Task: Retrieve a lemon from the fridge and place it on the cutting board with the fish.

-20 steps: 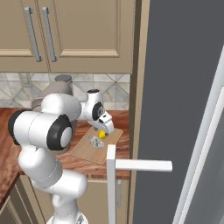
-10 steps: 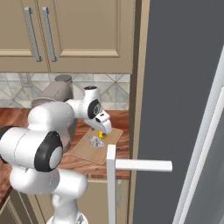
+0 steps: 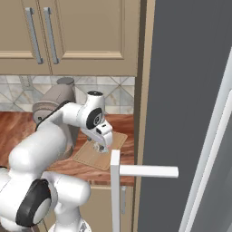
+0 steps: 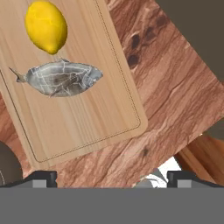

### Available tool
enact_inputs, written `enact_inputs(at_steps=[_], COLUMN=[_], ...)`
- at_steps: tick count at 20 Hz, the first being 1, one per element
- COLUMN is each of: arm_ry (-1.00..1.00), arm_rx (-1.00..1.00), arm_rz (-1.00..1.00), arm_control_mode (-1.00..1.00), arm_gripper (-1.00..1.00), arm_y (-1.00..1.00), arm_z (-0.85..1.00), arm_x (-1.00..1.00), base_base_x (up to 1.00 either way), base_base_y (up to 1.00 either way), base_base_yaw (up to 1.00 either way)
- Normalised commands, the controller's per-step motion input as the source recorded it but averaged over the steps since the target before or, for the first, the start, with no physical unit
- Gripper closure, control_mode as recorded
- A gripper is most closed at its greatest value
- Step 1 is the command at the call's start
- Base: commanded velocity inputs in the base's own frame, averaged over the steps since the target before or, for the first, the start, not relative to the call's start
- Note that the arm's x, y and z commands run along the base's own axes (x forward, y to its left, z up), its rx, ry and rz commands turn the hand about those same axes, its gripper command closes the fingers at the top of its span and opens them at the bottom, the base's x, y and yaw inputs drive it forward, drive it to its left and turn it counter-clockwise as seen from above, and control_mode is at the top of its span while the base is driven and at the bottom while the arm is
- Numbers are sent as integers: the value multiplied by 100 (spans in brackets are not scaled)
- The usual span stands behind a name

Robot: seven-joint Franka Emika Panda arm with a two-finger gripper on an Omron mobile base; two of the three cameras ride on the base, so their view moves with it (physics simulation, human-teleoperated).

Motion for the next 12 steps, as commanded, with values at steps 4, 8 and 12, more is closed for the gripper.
enact_inputs(at_steps=[4,8,12], arm_ry=[0,0,0], arm_rx=[0,-4,-3], arm_rz=[1,6,12], arm_control_mode=[-100,-100,-100], arm_gripper=[-100,-100,-100], arm_y=[15,14,6], arm_z=[17,22,24], arm_x=[-78,-75,-71], base_base_x=[0,0,0], base_base_y=[0,0,0], base_base_yaw=[0,0,0])
